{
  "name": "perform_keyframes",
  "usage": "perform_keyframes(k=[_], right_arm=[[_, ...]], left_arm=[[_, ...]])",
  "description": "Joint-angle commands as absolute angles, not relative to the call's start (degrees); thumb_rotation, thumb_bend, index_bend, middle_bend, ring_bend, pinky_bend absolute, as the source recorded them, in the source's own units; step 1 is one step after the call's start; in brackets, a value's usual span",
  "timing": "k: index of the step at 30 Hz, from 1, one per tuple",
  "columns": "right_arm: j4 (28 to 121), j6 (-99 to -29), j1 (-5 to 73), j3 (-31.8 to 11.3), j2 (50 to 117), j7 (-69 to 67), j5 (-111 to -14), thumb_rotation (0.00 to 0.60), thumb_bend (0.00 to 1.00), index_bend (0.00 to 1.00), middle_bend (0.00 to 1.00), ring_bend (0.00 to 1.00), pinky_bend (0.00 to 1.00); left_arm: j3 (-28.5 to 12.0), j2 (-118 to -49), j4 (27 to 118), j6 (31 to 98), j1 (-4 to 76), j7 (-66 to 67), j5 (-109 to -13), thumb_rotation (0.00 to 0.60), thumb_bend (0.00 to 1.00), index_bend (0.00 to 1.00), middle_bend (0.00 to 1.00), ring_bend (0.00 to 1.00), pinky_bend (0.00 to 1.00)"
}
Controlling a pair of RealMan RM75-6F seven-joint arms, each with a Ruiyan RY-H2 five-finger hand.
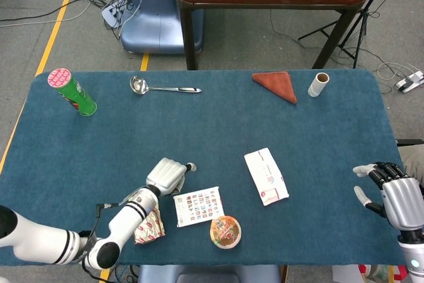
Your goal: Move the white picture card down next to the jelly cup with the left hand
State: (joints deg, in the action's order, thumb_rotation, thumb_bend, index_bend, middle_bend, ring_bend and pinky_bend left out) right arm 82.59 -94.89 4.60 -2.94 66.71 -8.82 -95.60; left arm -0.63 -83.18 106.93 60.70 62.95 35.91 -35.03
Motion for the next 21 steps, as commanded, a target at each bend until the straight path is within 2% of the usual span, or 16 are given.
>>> perform_keyframes(k=[1, 4, 7, 10, 12, 14, 16, 21], right_arm=[[82.6, -95.1, 4.5, -3.0, 66.7, -8.8, -95.6, 0.600, 0.27, 0.42, 0.48, 0.36, 0.37], [82.6, -95.4, 4.4, -3.0, 66.7, -8.6, -95.8, 0.600, 0.27, 0.42, 0.48, 0.36, 0.37], [82.3, -95.3, 4.5, -2.8, 66.4, -8.4, -96.1, 0.600, 0.26, 0.42, 0.48, 0.36, 0.37], [82.3, -94.8, 4.6, -2.6, 66.1, -8.2, -96.2, 0.600, 0.21, 0.42, 0.48, 0.36, 0.37], [82.4, -94.3, 4.7, -2.4, 65.8, -8.0, -96.3, 0.600, 0.15, 0.42, 0.48, 0.36, 0.37], [82.7, -94.1, 4.8, -2.4, 65.7, -7.9, -96.1, 0.600, 0.04, 0.42, 0.47, 0.36, 0.37], [82.7, -94.2, 4.8, -2.6, 66.0, -8.1, -96.0, 0.600, 0.00, 0.42, 0.47, 0.36, 0.37], [82.2, -94.5, 4.8, -3.0, 66.6, -8.7, -95.6, 0.600, 0.00, 0.42, 0.47, 0.36, 0.37]], left_arm=[[1.2, -78.9, 111.0, 66.0, 58.6, 34.1, -42.4, 0.600, 0.56, 0.24, 0.97, 0.74, 0.94], [4.4, -75.7, 113.3, 71.5, 54.4, 34.2, -49.5, 0.600, 0.41, 0.27, 0.91, 0.71, 0.94], [7.7, -72.6, 115.0, 76.5, 49.9, 33.7, -55.9, 0.600, 0.36, 0.27, 0.79, 0.66, 0.93], [10.2, -69.5, 115.9, 78.5, 46.4, 31.0, -61.0, 0.600, 0.35, 0.26, 0.66, 0.59, 0.90], [12.3, -66.1, 115.9, 80.6, 42.7, 26.9, -65.6, 0.600, 0.35, 0.26, 0.58, 0.56, 0.88], [14.1, -63.6, 115.2, 82.7, 39.5, 24.2, -69.4, 0.600, 0.35, 0.26, 0.52, 0.52, 0.85], [15.5, -62.0, 114.6, 84.7, 36.9, 23.3, -71.8, 0.600, 0.35, 0.26, 0.48, 0.49, 0.81], [18.4, -60.8, 112.6, 90.8, 28.9, 25.1, -77.2, 0.600, 0.35, 0.27, 0.44, 0.44, 0.74]])
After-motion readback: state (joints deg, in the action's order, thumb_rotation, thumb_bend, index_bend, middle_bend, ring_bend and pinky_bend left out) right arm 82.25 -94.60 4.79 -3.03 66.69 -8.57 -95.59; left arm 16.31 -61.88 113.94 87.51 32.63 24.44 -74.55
